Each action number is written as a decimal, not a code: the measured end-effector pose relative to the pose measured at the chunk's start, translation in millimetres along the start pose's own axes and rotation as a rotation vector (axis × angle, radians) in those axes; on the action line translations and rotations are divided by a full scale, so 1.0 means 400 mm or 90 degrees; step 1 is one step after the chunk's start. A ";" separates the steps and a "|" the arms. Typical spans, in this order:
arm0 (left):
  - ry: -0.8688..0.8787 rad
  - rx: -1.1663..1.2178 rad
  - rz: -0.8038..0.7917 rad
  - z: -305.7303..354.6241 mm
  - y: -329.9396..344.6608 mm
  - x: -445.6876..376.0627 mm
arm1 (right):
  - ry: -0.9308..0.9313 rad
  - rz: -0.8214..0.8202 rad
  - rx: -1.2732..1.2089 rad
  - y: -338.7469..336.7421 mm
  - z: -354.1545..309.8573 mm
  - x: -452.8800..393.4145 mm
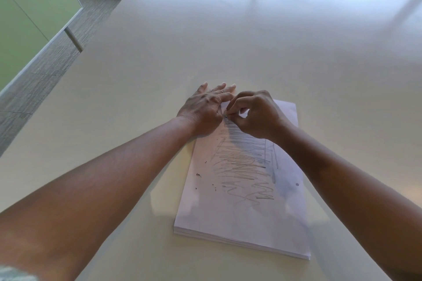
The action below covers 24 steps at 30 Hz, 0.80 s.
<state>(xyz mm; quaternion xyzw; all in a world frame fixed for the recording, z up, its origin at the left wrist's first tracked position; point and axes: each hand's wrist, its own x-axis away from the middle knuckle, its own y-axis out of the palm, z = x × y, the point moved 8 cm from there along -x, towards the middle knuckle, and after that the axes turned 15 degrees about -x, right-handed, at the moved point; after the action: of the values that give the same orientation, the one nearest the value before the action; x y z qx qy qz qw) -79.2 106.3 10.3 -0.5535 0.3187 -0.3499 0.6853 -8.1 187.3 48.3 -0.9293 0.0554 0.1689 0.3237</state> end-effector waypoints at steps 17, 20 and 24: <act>0.016 0.060 -0.093 -0.026 0.024 -0.003 | 0.077 0.005 0.026 -0.004 0.007 -0.018; 0.055 0.070 -0.097 -0.029 0.021 0.004 | 0.084 -0.008 0.031 -0.005 0.005 -0.018; 0.086 0.065 -0.082 -0.017 0.008 0.040 | 0.104 -0.010 0.019 -0.007 0.007 -0.017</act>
<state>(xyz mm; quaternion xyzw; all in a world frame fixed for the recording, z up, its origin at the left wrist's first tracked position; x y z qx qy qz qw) -75.5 89.6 5.3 -0.5125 0.3096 -0.4455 0.6656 -14.7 191.1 50.4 -0.9355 0.0769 0.0889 0.3332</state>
